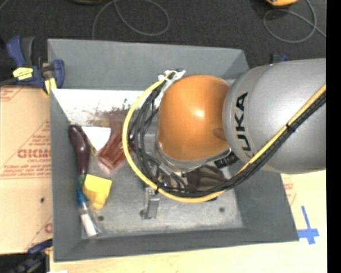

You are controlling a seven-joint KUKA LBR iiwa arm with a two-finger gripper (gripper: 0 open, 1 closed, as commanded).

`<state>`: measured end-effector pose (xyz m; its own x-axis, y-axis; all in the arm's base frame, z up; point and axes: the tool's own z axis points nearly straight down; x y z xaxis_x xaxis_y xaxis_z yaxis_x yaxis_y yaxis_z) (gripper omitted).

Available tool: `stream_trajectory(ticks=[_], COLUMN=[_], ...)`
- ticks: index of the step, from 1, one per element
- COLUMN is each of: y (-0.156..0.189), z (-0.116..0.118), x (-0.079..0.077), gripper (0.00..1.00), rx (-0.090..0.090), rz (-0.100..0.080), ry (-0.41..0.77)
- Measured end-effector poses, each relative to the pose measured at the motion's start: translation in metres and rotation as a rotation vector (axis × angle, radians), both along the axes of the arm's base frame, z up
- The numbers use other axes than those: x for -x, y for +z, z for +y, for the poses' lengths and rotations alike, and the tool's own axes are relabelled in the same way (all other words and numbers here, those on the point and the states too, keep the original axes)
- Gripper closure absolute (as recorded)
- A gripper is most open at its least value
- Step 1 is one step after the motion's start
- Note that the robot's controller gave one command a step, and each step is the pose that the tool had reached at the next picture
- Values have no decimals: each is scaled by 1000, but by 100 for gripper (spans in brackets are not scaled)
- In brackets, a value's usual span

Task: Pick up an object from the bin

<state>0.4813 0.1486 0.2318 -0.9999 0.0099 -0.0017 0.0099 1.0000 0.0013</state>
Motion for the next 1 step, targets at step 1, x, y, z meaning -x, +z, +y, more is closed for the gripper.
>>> stream_trajectory(ticks=[1], y=[0], z=[0], x=[0], gripper=[0], rx=[0], rz=[0], ry=[0])
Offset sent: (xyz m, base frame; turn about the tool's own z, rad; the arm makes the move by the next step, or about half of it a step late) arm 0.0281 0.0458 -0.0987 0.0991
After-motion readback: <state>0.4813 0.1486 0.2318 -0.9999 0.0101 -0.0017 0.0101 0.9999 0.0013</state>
